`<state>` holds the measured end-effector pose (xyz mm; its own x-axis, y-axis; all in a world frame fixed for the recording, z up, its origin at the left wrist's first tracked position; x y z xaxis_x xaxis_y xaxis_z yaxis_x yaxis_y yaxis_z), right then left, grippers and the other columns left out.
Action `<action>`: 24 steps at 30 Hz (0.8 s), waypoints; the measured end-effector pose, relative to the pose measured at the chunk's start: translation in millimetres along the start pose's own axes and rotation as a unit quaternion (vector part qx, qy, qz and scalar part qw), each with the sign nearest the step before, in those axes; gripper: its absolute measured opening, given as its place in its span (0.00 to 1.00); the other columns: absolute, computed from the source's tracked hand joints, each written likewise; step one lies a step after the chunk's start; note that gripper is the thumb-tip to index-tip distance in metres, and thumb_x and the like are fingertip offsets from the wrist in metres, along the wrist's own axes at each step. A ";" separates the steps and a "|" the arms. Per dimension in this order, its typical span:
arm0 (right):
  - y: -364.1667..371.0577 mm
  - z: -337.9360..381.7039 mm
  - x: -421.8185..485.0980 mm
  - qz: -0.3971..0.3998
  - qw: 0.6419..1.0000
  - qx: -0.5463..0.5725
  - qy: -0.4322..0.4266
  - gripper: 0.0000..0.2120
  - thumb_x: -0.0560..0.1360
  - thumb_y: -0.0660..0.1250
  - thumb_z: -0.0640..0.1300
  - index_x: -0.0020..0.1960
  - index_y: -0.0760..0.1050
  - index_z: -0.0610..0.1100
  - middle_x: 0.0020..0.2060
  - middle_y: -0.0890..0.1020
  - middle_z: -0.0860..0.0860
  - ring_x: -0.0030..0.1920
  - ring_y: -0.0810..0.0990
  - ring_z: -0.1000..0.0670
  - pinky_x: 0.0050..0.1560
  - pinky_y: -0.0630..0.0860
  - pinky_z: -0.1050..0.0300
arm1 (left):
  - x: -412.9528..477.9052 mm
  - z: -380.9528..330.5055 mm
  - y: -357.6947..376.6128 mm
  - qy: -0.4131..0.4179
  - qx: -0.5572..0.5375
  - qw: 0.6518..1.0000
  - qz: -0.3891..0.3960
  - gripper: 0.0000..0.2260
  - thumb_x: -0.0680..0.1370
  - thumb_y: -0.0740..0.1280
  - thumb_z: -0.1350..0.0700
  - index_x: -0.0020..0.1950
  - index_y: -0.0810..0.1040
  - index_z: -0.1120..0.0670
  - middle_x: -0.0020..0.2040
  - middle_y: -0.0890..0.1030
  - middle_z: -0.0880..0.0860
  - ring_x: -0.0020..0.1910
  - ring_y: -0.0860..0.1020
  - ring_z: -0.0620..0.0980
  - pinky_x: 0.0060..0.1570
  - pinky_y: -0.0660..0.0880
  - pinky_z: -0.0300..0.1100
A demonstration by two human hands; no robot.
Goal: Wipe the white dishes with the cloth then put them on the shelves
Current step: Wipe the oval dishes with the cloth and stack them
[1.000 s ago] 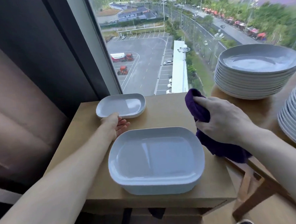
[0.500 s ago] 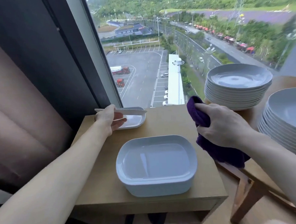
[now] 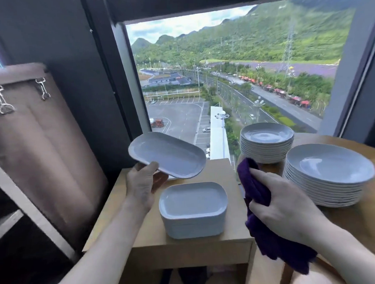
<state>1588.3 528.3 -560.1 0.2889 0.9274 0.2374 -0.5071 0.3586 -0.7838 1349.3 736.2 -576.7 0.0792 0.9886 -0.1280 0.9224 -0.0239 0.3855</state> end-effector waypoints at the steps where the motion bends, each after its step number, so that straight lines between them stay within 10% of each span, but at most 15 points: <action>1: 3.8 6.2 -12.5 0.005 1.000 0.013 -0.006 0.25 0.67 0.63 0.56 0.64 0.65 0.67 0.50 0.78 0.59 0.50 0.78 0.55 0.52 0.77 0.50 | -16.4 4.1 -4.9 0.004 -0.002 1.000 0.009 0.11 0.77 0.69 0.69 0.57 0.79 0.57 0.46 0.85 0.55 0.36 0.86 0.51 0.34 0.82 0.42; 10: 63.9 34.7 -103.9 0.063 0.996 0.020 -0.054 0.36 0.67 0.59 0.58 0.73 0.52 0.71 0.64 0.70 0.68 0.57 0.78 0.52 0.56 0.76 0.53 | -140.2 65.6 -45.3 -0.074 -0.008 0.992 0.101 0.24 0.77 0.67 0.72 0.67 0.77 0.50 0.62 0.84 0.58 0.59 0.84 0.61 0.45 0.84 0.54; 15: 88.2 11.2 -127.7 0.091 0.996 -0.003 -0.023 0.36 0.69 0.59 0.58 0.73 0.48 0.71 0.50 0.70 0.62 0.46 0.77 0.51 0.46 0.77 0.55 | -179.1 95.2 -63.8 -0.148 -0.092 0.980 0.095 0.31 0.68 0.65 0.72 0.71 0.75 0.60 0.63 0.83 0.63 0.60 0.83 0.65 0.48 0.84 0.59; 24: 94.9 -2.3 -128.4 0.098 0.994 -0.052 -0.006 0.35 0.70 0.58 0.59 0.75 0.53 0.64 0.49 0.69 0.62 0.43 0.77 0.52 0.41 0.74 0.60 | -188.4 97.2 -66.4 -0.227 -0.174 0.942 0.176 0.24 0.79 0.65 0.42 0.70 0.81 0.53 0.69 0.79 0.64 0.67 0.78 0.70 0.64 0.70 0.77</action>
<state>1505.0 442.9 -666.3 0.1823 0.9799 0.0812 -0.4663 0.1589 -0.8702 1309.9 537.1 -667.0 0.5829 0.7610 -0.2846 0.6362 -0.2096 0.7425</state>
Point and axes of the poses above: each hand's wrist, its own x-axis towards the middle knuckle, its own y-axis out of the palm, z = x × y, the point moved 4 cm from there along x, towards the middle knuckle
